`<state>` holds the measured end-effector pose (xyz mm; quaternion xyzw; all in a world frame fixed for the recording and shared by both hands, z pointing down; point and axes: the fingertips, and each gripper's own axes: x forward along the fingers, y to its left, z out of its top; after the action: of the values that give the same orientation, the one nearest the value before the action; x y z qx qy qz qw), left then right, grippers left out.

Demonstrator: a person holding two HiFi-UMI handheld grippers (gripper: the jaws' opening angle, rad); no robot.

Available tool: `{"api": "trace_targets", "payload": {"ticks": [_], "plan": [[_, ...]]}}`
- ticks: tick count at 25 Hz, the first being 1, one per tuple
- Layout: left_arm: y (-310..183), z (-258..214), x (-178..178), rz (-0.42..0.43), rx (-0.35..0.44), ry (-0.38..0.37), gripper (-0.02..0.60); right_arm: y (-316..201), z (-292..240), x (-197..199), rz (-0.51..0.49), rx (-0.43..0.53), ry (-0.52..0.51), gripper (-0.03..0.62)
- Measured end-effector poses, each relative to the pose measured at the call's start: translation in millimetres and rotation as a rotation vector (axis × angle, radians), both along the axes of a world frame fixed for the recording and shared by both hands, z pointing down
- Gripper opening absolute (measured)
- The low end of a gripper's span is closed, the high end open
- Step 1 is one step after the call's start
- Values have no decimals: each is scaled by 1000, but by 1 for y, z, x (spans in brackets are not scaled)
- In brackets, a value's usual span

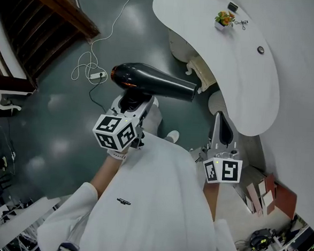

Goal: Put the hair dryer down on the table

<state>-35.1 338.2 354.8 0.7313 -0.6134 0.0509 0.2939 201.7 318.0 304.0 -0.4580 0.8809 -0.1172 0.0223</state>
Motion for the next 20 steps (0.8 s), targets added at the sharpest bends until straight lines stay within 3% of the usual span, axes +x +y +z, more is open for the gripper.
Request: {"api": "trace_targets", "payload": {"ticks": [7,20], "plan": [[-47,0,-35,9,-10,10,261,-50,-2,-28,18,-16,28,11],[-149,1,-117,50,3,46,261,-146,-10,-118,51,-14,59,11]]}}
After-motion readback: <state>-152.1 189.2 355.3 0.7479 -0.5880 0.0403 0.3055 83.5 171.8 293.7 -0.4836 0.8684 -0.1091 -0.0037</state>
